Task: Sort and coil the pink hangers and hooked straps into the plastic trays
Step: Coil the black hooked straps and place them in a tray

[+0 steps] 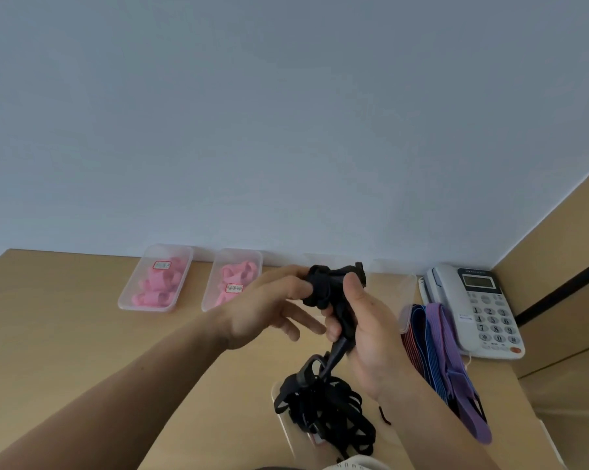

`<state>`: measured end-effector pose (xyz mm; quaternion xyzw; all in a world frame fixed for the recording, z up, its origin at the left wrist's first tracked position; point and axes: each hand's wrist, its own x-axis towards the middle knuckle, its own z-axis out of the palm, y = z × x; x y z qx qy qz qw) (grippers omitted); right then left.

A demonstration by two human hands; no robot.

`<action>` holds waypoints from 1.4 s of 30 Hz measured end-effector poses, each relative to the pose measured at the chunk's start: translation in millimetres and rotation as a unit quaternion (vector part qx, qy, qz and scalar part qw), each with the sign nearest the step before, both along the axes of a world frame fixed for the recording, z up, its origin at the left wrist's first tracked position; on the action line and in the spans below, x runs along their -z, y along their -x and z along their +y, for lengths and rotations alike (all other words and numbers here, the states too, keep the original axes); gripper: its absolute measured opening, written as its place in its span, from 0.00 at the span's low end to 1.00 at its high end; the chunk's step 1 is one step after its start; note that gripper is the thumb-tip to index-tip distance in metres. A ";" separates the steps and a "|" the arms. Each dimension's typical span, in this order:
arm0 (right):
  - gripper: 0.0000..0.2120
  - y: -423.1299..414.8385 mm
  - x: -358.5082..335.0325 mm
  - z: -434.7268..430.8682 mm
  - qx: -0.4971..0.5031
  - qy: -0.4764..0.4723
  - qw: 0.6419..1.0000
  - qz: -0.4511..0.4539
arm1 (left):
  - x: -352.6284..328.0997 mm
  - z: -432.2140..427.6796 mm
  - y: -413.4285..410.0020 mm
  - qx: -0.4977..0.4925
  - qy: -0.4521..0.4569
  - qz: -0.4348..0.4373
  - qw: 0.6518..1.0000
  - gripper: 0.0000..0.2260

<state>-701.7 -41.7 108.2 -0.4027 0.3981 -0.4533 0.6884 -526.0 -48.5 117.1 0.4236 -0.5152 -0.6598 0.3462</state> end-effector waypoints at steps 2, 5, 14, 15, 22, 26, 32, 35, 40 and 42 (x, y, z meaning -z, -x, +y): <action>0.27 1.3 0.7 -1.7 -0.015 0.016 1.000 0.015 | -3.6 -0.4 0.9 -0.009 -0.013 0.001 1.000 0.21; 0.27 5.7 1.4 -6.8 -0.012 0.037 0.999 0.030 | -5.0 -0.9 6.7 -0.051 0.014 -0.003 0.999 0.20; 0.33 4.9 3.1 -14.8 0.014 -0.006 0.993 0.120 | -3.3 0.0 16.0 -0.183 0.420 -0.370 0.808 0.16; 0.33 4.3 3.2 -15.8 0.024 -0.006 0.993 0.118 | -1.1 -0.3 17.2 -0.175 0.484 -0.399 0.759 0.16; 0.23 7.6 8.1 -21.2 0.051 0.028 0.994 0.089 | 10.7 -4.8 16.9 -0.102 0.473 -0.319 0.815 0.18; 0.20 13.6 9.4 -22.3 -0.044 0.084 0.989 0.109 | -3.1 -12.5 4.1 -0.015 0.101 -0.180 0.978 0.30; 0.16 13.2 18.1 -20.1 -0.120 0.112 0.980 0.112 | -5.1 -13.4 4.7 0.063 0.110 -0.157 0.979 0.17; 0.29 11.8 26.5 -16.9 -0.080 0.114 0.984 0.115 | 3.8 -15.3 6.4 0.008 0.111 -0.173 0.979 0.12; 0.22 20.2 46.8 -17.0 -0.058 0.163 0.963 0.207 | 13.4 -16.9 9.4 -0.076 0.094 -0.148 0.982 0.11; 0.21 22.4 54.4 -16.0 -0.059 0.153 0.956 0.241 | 14.8 -18.1 9.4 -0.113 0.078 -0.109 0.984 0.12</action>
